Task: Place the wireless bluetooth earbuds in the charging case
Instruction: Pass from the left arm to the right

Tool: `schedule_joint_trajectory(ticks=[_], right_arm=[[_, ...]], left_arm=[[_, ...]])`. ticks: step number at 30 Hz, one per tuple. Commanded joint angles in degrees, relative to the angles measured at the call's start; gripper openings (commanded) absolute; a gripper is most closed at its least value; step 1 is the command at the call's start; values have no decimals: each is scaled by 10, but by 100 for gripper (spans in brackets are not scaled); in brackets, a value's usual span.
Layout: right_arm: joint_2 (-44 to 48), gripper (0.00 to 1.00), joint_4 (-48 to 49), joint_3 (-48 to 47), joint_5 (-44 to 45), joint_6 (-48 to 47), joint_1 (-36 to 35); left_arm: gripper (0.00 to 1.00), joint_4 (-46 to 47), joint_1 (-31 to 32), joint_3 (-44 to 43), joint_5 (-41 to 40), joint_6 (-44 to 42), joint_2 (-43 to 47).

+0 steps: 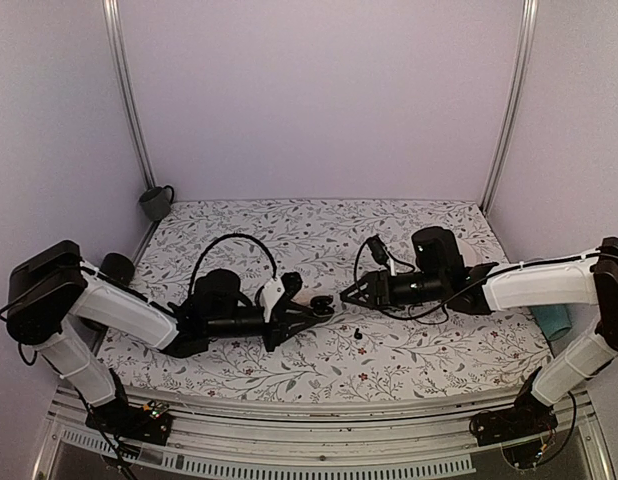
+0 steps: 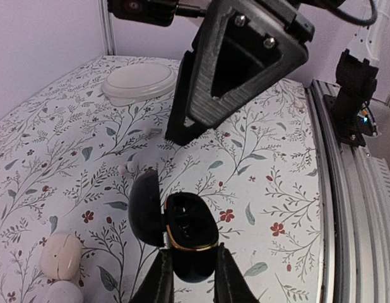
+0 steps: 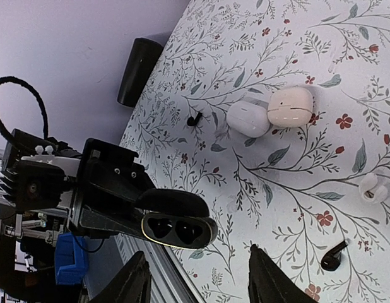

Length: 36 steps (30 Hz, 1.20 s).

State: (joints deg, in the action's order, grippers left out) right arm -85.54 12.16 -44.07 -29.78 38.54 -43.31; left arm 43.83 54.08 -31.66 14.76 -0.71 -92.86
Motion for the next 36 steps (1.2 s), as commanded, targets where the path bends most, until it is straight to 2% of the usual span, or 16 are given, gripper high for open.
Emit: schedule_joint_trajectory(ticks=[1,6,20,27,36], right_arm=[[-15,53,79,16,-23,9,-6],[-19,53,142,24,-44,21,-16],[-26,53,161,29,-43,10,-32],[-33,49,201,24,-70,24,-34],[-47,32,275,33,-116,72,-35]], left_arm=[[0,43,-7,7,39,24,25],[0,50,-7,-6,58,37,29],[0,85,-17,-12,111,80,38],[0,84,-17,-20,132,86,35],[0,100,-18,-18,138,97,30]])
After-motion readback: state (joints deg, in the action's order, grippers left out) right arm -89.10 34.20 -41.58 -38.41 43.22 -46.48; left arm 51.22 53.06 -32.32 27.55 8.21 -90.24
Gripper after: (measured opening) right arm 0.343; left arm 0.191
